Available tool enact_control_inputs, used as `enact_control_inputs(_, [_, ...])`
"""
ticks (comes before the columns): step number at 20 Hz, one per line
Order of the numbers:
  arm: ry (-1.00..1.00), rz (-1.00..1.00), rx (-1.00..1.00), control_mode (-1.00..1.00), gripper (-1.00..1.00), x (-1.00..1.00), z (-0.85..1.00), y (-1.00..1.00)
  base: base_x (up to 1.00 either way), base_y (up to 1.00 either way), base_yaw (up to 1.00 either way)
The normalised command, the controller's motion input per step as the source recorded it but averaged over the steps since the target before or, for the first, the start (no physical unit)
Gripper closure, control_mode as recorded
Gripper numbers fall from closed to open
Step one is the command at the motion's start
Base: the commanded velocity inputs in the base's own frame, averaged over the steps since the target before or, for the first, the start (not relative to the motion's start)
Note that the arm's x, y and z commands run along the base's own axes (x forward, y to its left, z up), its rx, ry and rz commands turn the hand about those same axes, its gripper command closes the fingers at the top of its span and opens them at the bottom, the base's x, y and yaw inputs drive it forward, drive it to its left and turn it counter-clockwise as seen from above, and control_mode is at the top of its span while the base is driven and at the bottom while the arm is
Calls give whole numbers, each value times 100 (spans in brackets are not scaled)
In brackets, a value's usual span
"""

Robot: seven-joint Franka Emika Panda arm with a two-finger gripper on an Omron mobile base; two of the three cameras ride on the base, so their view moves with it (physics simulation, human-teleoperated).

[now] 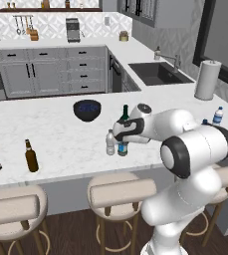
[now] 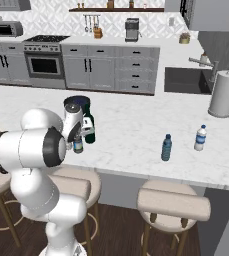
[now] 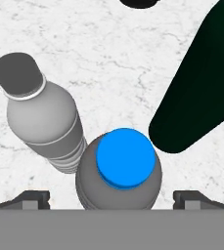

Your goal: Move the plastic bottles in the middle to the plastics group, and the glass bottles in the middle to the glass group.

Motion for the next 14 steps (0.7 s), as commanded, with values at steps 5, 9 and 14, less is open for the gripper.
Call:
enact_control_inputs(5, [0,0,0,-100,-100,0,-9,0,0,0,0])
enact_control_inputs(9, [0,0,0,-100,-100,0,0,0,0,0,0])
enact_control_inputs(14, [0,0,0,-100,-100,0,0,0,0,0,0])
